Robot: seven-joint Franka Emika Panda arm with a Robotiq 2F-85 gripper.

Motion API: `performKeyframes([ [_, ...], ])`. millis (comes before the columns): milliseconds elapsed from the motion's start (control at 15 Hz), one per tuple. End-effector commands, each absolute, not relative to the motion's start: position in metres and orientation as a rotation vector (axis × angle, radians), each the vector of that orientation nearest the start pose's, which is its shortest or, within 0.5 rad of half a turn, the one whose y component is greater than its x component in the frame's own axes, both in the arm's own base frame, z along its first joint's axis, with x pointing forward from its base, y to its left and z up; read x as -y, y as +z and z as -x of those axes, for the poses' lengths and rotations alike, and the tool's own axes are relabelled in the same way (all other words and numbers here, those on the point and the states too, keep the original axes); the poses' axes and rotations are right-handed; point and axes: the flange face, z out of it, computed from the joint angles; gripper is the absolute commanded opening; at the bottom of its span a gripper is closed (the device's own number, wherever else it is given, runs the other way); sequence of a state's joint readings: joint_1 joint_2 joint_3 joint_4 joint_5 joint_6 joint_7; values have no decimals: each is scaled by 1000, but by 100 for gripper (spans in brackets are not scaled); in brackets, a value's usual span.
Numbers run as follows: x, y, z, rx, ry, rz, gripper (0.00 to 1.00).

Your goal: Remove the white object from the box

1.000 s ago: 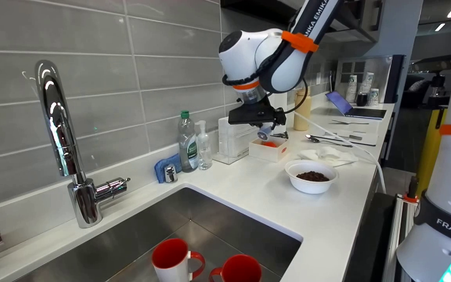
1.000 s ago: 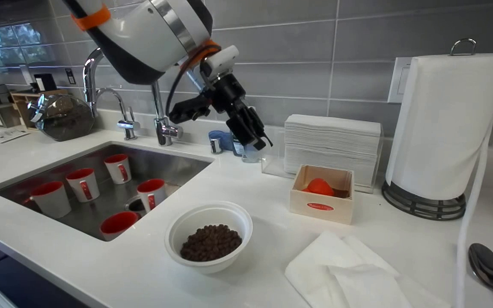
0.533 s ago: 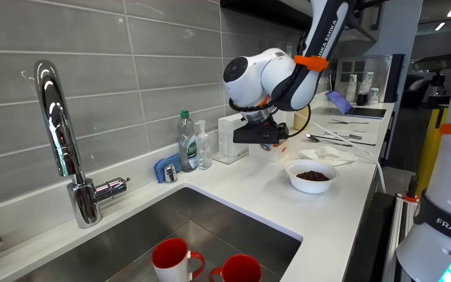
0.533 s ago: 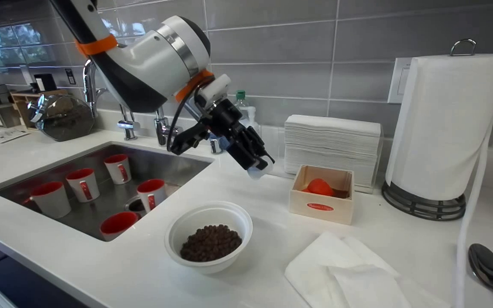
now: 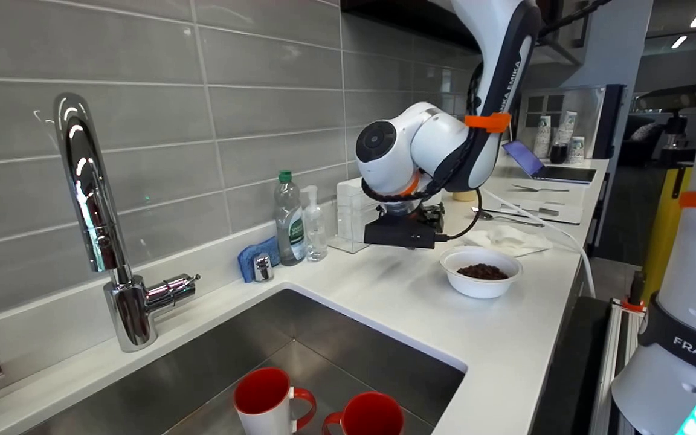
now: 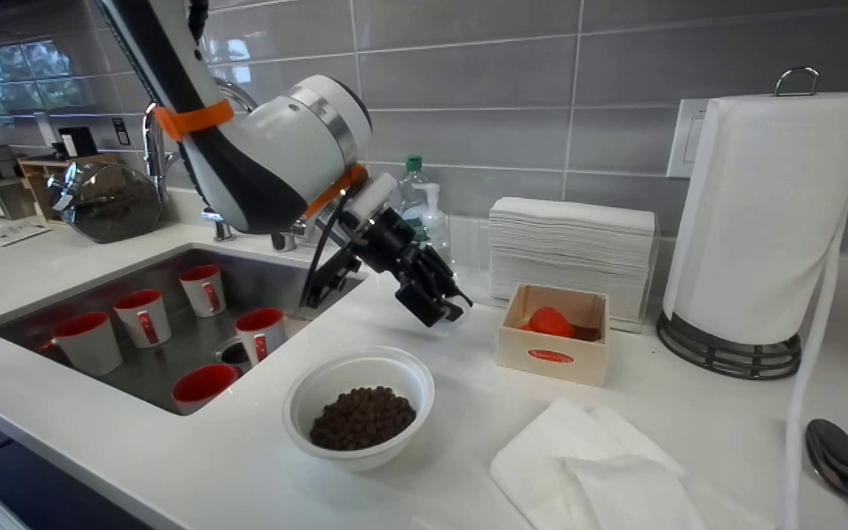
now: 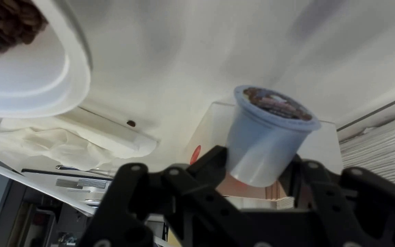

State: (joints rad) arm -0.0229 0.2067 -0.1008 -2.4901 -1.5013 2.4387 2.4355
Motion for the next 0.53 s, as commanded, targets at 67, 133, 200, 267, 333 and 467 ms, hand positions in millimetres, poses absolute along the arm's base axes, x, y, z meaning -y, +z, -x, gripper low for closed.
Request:
performKeyframes([
  [67,62,170,-442,-1917,-1225,2832,10],
  [133,63,167,-441,-1912,-1220,2844,10],
  [200,63,163,-439,-1901,-1234,2852,10],
  [267,64,161,-438,-1885,-1260,2859,10],
  [333,65,158,-438,-1864,-1283,2873,10],
  [467,65,157,-437,-1826,-1335,2883,10],
])
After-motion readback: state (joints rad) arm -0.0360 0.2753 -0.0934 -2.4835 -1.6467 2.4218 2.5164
